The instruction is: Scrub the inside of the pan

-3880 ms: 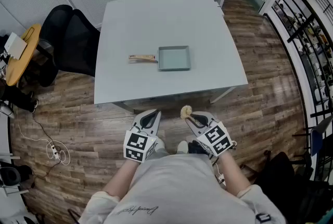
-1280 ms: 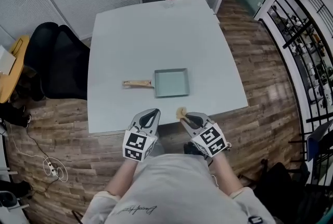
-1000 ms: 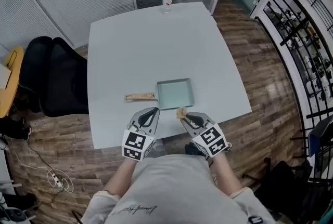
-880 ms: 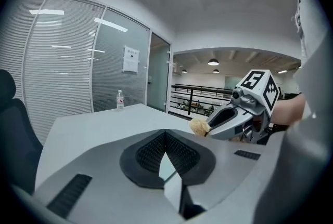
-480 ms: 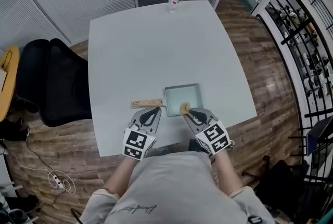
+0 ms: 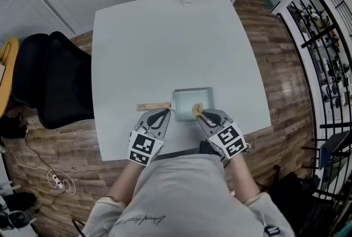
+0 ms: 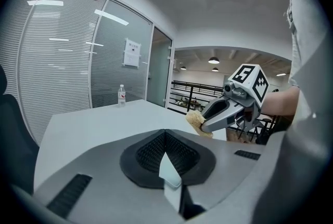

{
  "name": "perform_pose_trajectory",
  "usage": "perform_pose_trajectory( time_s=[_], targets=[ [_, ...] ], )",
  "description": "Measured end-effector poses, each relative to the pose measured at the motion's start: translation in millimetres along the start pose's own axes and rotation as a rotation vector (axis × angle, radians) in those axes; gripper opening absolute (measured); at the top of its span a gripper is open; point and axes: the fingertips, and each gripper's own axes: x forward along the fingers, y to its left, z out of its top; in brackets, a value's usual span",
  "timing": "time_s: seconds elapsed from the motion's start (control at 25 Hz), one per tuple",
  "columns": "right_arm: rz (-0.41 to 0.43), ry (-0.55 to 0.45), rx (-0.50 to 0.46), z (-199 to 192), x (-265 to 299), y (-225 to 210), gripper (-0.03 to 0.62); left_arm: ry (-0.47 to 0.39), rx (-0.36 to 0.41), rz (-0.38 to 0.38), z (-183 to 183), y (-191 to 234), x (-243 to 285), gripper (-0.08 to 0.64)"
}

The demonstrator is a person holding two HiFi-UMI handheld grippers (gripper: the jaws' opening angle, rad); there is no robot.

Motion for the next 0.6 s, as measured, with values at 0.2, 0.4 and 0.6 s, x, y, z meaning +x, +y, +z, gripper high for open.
perform_pose_trajectory(
  time_s=[0.2,0.4,0.6],
  targets=[
    [0.018,0.031,-0.006,-7,3,-11,0.068,0.028,0.012,0.007,-6,2,2,0.011],
    [0.02,0.059,-0.019,-13,9,-27,0.067,0.056,0.008,0.02,-13,12,9,0.011],
    [0.03,0.099,-0.029,-22,17,-34,0.068,0.11,0.006,0.017,-30,21,14,0.011]
  ],
)
